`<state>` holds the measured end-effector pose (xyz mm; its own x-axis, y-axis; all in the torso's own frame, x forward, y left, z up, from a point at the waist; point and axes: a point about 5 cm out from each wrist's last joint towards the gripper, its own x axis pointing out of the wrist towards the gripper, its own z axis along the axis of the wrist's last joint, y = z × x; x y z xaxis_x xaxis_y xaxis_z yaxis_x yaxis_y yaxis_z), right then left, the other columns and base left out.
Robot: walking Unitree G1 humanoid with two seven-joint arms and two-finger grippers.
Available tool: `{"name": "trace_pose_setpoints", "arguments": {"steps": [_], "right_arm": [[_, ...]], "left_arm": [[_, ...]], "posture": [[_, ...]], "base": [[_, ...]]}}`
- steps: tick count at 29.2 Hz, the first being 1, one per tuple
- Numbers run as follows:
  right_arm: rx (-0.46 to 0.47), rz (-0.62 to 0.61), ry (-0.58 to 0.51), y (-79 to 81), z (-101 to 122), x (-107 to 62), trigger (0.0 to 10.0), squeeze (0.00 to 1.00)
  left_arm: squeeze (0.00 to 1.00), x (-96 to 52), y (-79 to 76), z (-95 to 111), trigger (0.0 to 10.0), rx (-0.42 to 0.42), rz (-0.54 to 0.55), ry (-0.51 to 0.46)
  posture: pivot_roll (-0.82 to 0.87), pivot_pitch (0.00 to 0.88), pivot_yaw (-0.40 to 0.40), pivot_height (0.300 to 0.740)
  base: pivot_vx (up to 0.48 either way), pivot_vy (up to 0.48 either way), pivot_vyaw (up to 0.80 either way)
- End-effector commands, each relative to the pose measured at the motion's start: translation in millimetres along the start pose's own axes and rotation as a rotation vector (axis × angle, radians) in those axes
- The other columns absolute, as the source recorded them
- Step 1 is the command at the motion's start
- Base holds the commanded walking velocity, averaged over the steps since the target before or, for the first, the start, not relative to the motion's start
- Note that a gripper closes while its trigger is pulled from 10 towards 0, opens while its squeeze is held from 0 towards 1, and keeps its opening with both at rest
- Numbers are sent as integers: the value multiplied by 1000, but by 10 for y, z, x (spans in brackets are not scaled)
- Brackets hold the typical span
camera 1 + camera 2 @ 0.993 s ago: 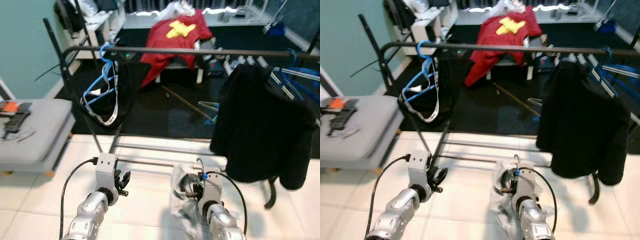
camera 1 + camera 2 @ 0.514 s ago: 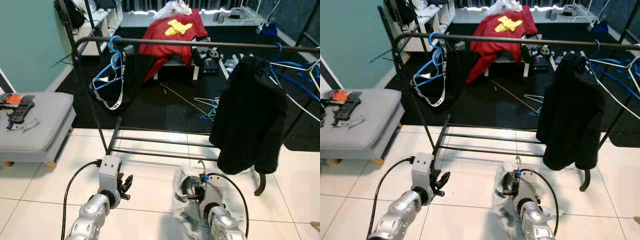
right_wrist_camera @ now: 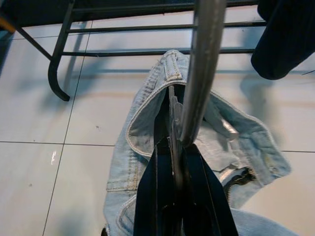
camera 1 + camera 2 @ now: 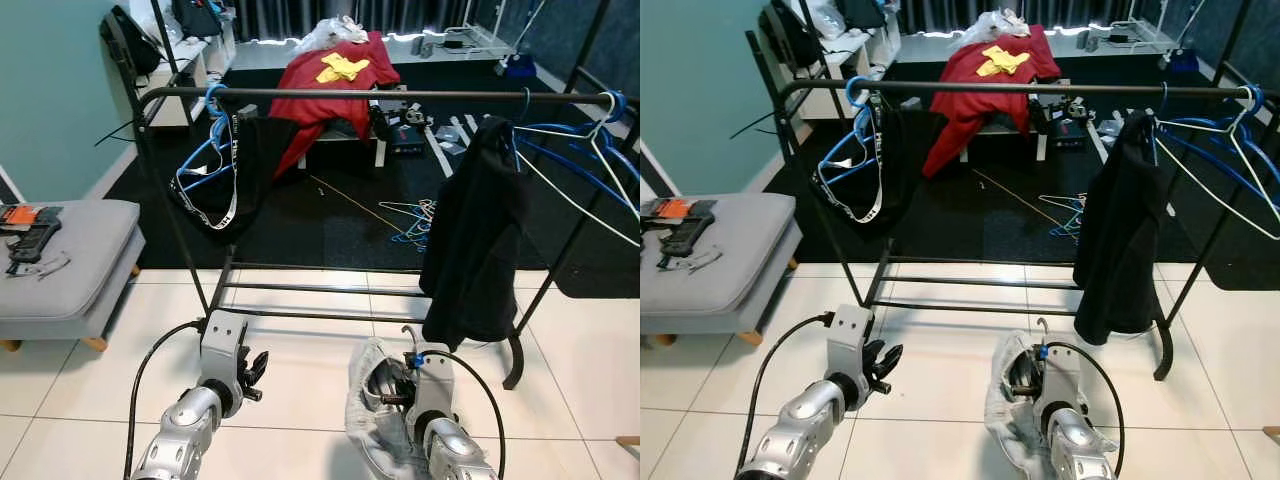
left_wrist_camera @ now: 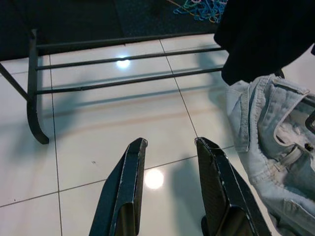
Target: Hang hanger
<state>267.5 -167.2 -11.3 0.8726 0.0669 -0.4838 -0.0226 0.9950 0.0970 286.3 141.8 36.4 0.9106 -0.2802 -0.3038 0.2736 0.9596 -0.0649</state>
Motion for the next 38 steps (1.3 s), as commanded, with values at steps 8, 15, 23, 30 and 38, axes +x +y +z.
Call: {"name": "trace_pose_setpoints", "arguments": {"steps": [8,15,23,30,38], "right_arm": [[-1,24,-26,83,85,53,10000,0],[6,23,-32,104,69,45,10000,0],[8,23,-36,113,70,45,10000,0],[11,21,-37,110,104,74,10000,0],[19,19,-59,132,138,75,10000,0]], "left_arm": [[0,37,11,0,10000,12,16,17],[0,33,-3,-5,10000,-24,18,14],[0,41,-22,-43,10000,-38,14,33],[0,82,9,23,10000,-22,40,27],[0,102,74,38,10000,-41,69,72]], "posture": [[-84,71,44,740],[-79,69,57,740],[-88,49,62,740],[-65,33,60,740],[-60,33,49,740]], "base": [[0,0,0],[0,0,0],[0,0,0],[0,0,0],[0,0,0]]}}
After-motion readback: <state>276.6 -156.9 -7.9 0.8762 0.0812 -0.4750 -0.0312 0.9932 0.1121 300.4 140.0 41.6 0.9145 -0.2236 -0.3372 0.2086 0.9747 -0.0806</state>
